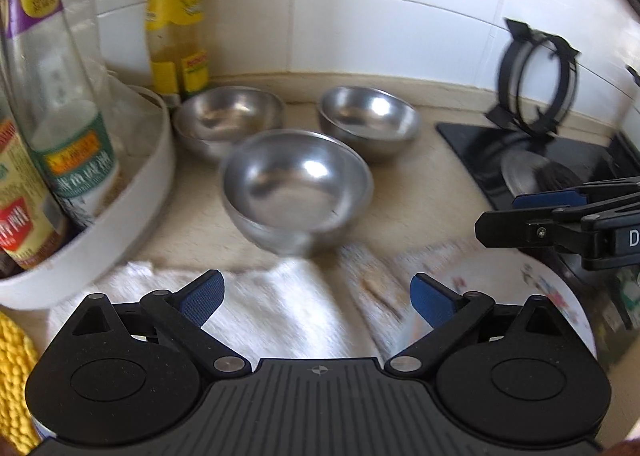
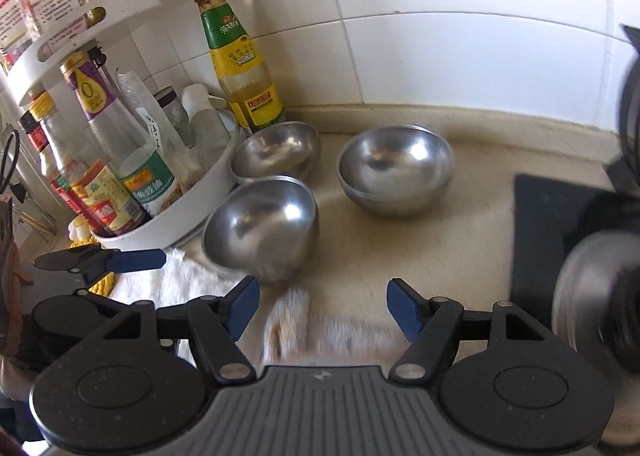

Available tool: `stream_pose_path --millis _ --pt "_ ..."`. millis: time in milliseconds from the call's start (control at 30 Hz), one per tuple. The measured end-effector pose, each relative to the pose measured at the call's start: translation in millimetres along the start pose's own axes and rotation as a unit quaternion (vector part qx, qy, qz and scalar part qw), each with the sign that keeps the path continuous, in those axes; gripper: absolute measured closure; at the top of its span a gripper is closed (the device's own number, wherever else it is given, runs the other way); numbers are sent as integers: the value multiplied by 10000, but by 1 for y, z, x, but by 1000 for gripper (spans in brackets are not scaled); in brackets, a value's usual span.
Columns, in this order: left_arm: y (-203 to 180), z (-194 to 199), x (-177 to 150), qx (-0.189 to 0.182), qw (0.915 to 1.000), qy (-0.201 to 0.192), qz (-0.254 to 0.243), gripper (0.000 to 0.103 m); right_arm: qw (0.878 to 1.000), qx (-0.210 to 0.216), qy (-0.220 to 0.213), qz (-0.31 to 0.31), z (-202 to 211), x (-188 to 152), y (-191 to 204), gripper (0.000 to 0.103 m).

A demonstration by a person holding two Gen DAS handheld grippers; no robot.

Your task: Organize plates and bowls

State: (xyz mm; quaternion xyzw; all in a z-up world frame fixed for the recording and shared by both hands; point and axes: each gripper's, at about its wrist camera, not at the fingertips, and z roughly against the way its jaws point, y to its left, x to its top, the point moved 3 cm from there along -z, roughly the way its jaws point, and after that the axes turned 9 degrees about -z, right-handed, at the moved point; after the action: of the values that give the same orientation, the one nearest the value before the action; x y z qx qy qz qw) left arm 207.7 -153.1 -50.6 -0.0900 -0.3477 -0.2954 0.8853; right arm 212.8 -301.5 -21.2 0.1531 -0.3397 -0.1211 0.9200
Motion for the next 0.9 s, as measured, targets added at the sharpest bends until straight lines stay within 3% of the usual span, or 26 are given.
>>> stream_pose_path --millis 200,400,533,633,733,900 --pt "25 -18 24 390 9989 -42 239 2 9996 104 270 11 -43 25 11 31" --pt "42 -39 34 637 9970 39 449 6 9967 373 699 -193 -78 36 10 45" --pt "49 -53 36 569 9969 150 530 15 9919 566 1021 -494 -97 34 4 57" --pt "49 -63 35 313 9974 271 584 29 9898 671 1110 -588 -101 31 2 59" --pt "46 -68 35 103 9981 308 533 37 9896 702 1110 -577 -95 29 0 59" --pt "37 -67 36 -71 9987 336 389 35 9906 619 1078 -578 -76 27 -10 59"
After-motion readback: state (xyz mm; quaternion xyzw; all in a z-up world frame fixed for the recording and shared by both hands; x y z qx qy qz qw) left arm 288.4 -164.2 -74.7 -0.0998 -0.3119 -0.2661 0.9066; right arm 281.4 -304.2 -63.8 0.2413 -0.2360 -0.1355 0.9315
